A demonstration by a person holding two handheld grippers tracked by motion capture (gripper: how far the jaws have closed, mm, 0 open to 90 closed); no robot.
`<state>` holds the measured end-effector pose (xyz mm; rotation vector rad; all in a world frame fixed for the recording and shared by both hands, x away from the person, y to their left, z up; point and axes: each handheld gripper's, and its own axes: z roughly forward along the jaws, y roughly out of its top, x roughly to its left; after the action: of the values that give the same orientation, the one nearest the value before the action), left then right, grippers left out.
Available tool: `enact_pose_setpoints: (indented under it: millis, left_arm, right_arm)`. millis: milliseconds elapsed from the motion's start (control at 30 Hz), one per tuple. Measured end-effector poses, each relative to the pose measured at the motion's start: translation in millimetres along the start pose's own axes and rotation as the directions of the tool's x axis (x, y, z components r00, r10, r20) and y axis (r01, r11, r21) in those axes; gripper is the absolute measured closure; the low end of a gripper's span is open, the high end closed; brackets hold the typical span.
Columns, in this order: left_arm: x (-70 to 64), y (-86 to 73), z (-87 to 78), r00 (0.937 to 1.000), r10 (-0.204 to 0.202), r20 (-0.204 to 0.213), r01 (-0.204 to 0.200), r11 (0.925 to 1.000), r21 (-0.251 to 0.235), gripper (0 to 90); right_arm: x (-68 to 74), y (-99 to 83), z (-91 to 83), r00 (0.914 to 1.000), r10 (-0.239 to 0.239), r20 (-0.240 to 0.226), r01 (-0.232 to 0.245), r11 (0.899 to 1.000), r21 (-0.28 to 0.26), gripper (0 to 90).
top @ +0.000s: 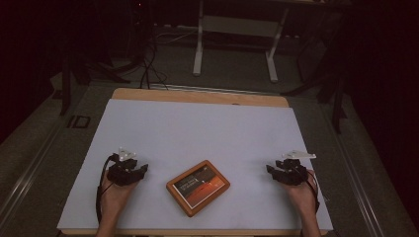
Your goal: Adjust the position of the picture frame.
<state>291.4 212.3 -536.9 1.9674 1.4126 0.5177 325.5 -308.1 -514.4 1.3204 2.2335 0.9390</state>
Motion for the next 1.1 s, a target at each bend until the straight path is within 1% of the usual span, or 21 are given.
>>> enact_pose_setpoints:
  millis: [33,67,100,133,267,300,333,367,400,433,467,500,533,567,633,667,700,800,833,967,1100]
  left_arm:
    - [-2.0,0.1,-0.4,0.9999,0.010,0.011,-0.010,0.9999,-0.001,52.1]
    - [-5.8,0.8,-0.8,0.9992,0.015,0.036,-0.015,0.9999,-0.003,51.9]
    - [-5.8,0.8,-0.8,0.9992,0.015,0.036,-0.015,0.9999,-0.003,51.9]
    - [-7.2,1.2,-1.5,0.9986,0.015,0.050,-0.015,0.9999,-0.004,51.9]
    - [-10.6,1.0,-5.9,0.9959,0.006,0.090,-0.006,1.0000,-0.003,52.9]
    - [-10.6,1.0,-5.9,0.9959,0.006,0.090,-0.006,1.0000,-0.003,52.9]
    - [-12.4,0.0,-9.8,0.9953,0.012,0.096,-0.011,0.9999,-0.013,52.6]
    - [-12.4,0.0,-9.8,0.9953,0.012,0.096,-0.011,0.9999,-0.013,52.4]
    - [-13.6,-1.4,-13.6,0.9957,0.019,0.091,-0.017,0.9997,-0.019,52.4]
    - [-13.6,-1.4,-13.6,0.9957,0.019,0.091,-0.017,0.9997,-0.019,52.4]
    - [-14.1,-3.0,-16.4,0.9951,0.010,0.098,-0.008,0.9997,-0.022,52.4]
    - [-14.1,-3.0,-16.4,0.9951,0.010,0.098,-0.008,0.9997,-0.022,52.4]
    - [-14.1,-3.7,-17.7,0.9947,0.005,0.103,-0.002,0.9997,-0.024,52.4]
    - [-14.2,-3.9,-19.1,0.9942,-0.001,0.107,0.004,0.9996,-0.026,52.4]
    - [-14.9,-3.7,-22.3,0.9924,-0.013,0.122,0.017,0.9994,-0.030,52.5]
    - [-15.5,-3.7,-24.0,0.9915,-0.013,0.130,0.017,0.9993,-0.034,52.6]
    - [-16.4,-4.0,-25.8,0.9906,-0.009,0.137,0.014,0.9992,-0.036,52.6]
    - [-19.7,-7.0,-29.6,0.9895,0.003,0.145,0.003,0.9992,-0.039,52.2]
    - [-20.8,-7.8,-30.4,0.9887,0.003,0.150,0.003,0.9992,-0.039,52.2]
    - [-25.0,-8.0,-33.8,0.9858,0.003,0.168,0.004,0.9992,-0.039,51.8]
    - [-29.7,-7.2,-39.5,0.9810,0.005,0.194,0.005,0.9987,-0.050,51.1]
  right_arm:
    - [2.8,0.7,-0.5,0.9999,-0.012,-0.010,0.012,1.000,0.000,52.4]
    - [8.1,2.7,-1.0,0.9988,-0.047,-0.012,0.047,0.999,0.007,52.8]
    - [8.1,2.7,-1.0,0.9988,-0.047,-0.012,0.047,0.999,0.007,52.8]
    - [10.4,4.1,-1.4,0.9981,-0.059,-0.018,0.060,0.998,0.010,54.0]
    - [24.2,10.4,-3.9,0.9921,-0.107,-0.065,0.107,0.994,-0.006,61.0]
    - [24.2,10.4,-3.9,0.9921,-0.107,-0.065,0.107,0.994,-0.006,61.0]
    - [29.7,12.3,-3.6,0.9900,-0.112,-0.085,0.112,0.994,-0.014,64.2]
    - [29.7,12.3,-3.6,0.9900,-0.112,-0.085,0.112,0.994,-0.014,64.2]
    - [34.2,13.6,-2.8,0.9877,-0.102,-0.119,0.099,0.995,-0.028,68.4]
    - [34.2,13.6,-2.8,0.9877,-0.102,-0.119,0.099,0.995,-0.028,68.4]
    - [38.5,14.8,-2.0,0.9851,-0.098,-0.141,0.094,0.995,-0.033,73.5]
    - [38.5,14.8,-2.0,0.9851,-0.098,-0.141,0.094,0.995,-0.033,73.5]
    - [43.7,15.8,-1.7,0.9827,-0.112,-0.148,0.107,0.994,-0.038,79.0]
    - [43.7,15.8,-1.7,0.9827,-0.112,-0.148,0.107,0.994,-0.038,79.0]
    - [48.9,16.8,-2.3,0.9800,-0.129,-0.152,0.124,0.992,-0.039,84.7]
    - [52.6,17.5,-2.7,0.9735,-0.147,-0.175,0.141,0.989,-0.046,88.4]
    - [52.6,17.5,-2.7,0.9735,-0.147,-0.175,0.141,0.989,-0.046,88.4]
    - [58.0,17.2,-1.4,0.9607,-0.155,-0.230,0.146,0.988,-0.055,89.9]
    - [58.0,17.2,-1.4,0.9607,-0.155,-0.230,0.146,0.988,-0.055,89.9]
    - [65.1,17.5,1.3,0.9535,-0.169,-0.249,0.161,0.985,-0.055,89.9]
    - [73.2,18.4,2.7,0.9468,-0.184,-0.264,0.175,0.983,-0.060,89.9]
